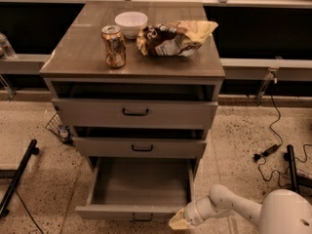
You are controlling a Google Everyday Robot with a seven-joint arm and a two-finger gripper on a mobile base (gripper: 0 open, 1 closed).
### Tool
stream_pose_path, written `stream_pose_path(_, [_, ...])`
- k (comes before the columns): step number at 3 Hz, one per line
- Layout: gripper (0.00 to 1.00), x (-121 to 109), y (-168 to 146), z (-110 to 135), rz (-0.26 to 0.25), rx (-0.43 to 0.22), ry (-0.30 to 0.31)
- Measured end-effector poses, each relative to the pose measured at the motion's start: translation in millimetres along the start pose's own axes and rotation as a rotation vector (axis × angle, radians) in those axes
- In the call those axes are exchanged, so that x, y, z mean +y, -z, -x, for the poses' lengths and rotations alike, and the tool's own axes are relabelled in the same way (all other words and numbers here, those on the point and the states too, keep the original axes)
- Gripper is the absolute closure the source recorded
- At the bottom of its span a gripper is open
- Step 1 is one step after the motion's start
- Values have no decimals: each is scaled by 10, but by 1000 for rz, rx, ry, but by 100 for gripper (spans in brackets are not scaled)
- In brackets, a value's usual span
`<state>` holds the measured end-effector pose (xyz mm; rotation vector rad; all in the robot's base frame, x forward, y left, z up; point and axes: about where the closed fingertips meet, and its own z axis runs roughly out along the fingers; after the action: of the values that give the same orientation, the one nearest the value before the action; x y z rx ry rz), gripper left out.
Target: Close bottom drawer
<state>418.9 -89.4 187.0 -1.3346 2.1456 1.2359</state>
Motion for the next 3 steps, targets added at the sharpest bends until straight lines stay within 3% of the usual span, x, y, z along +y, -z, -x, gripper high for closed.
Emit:
stream_pose_path(2, [100,-74,-121,30,-58,-83,32])
stream_pose_path(3, [100,-209,-197,222,-95,-111,70])
